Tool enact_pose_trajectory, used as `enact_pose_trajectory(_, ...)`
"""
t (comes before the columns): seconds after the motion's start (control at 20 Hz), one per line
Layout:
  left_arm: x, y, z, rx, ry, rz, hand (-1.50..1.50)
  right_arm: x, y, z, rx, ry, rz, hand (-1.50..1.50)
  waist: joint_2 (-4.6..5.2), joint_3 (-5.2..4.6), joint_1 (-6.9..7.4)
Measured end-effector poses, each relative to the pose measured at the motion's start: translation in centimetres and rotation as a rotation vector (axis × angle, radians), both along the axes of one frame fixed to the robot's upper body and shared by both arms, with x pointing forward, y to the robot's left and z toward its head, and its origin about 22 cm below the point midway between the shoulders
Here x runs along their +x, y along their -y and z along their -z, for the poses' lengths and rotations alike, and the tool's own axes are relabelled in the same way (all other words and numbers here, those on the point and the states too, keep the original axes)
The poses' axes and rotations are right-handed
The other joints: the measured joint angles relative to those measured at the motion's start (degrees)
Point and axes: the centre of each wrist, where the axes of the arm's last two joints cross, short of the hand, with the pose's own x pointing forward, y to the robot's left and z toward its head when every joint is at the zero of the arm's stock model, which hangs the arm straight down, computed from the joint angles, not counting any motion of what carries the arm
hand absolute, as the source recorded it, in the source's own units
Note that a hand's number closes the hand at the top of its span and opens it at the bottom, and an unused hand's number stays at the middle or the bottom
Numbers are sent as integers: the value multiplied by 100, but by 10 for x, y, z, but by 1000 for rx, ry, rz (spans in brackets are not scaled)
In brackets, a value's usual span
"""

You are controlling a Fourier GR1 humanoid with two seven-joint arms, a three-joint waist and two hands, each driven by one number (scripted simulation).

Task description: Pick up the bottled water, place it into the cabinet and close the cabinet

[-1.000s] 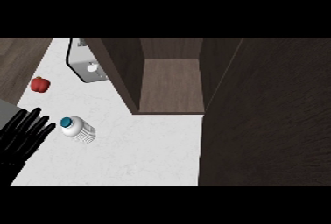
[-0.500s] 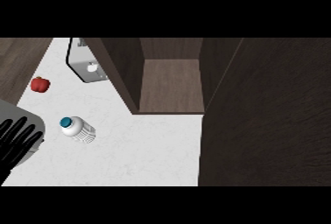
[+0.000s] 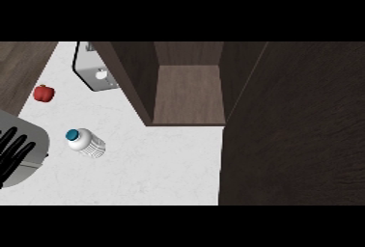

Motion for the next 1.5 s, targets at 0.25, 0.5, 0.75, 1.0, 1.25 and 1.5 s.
enact_pose_trajectory(0.25, 10, -10, 17, 17, 1, -43, -150, -2, -1, 4, -3, 7, -8, -150, 2, -1, -9)
enact_pose_trajectory(0.5, 31, -18, 29, 53, 6, -52, -150, -3, -1, 3, -11, 13, -19, -150, 5, -3, -21)
enact_pose_trajectory(0.75, 46, -26, 48, 90, 0, -59, -150, -7, -6, 7, -14, 2, -25, -150, 8, -4, -37)
enact_pose_trajectory(1.0, 51, -27, 60, 123, 9, -51, -150, -7, -8, 11, -9, 13, -28, -150, -56, 96, -5)
enact_pose_trajectory(1.25, 62, -23, 81, 131, -46, -52, -150, -11, -7, 8, -6, 18, -35, -150, -25, 58, -54)
enact_pose_trajectory(1.5, 76, -24, 98, 113, -92, -79, -150, -13, -3, 8, -2, 19, -47, -150, -20, 76, -97)
